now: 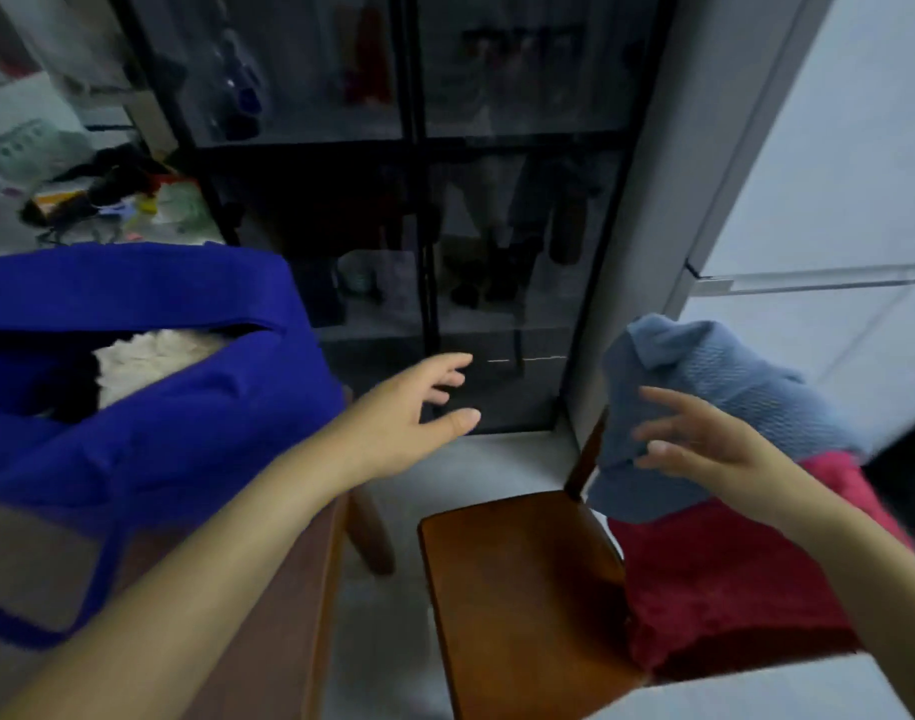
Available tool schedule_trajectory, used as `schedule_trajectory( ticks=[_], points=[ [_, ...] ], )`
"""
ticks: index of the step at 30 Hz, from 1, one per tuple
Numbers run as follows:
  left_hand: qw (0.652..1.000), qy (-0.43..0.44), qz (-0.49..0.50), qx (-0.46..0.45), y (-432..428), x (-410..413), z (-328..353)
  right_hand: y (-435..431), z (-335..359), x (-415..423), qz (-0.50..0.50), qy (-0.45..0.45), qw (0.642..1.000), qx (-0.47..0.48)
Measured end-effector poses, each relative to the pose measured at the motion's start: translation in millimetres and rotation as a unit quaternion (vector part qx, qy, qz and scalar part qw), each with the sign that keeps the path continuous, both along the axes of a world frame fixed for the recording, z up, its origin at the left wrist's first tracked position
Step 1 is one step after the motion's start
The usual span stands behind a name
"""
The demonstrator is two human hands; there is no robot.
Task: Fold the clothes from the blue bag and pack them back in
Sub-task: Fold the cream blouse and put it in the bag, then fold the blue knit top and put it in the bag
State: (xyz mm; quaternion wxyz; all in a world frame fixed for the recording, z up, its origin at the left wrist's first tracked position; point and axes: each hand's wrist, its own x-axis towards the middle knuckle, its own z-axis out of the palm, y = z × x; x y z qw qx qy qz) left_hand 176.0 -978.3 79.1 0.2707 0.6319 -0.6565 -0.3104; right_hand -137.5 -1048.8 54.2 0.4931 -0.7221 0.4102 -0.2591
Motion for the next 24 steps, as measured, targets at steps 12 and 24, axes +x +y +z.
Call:
schedule_trajectory(
  ticks=[12, 24],
  points=[
    [0.995, 0.038, -0.067, 0.062, -128.5, -276.3, -47.2, -85.4, -39.6, -249.5, -0.187, 0.079, 0.979, 0.008],
    [0.980, -0.195, -0.018, 0.034, -235.0, -345.9, -84.0, -149.3, -94.0, -212.9, -0.285, 0.025, 0.935, 0.211]
  ],
)
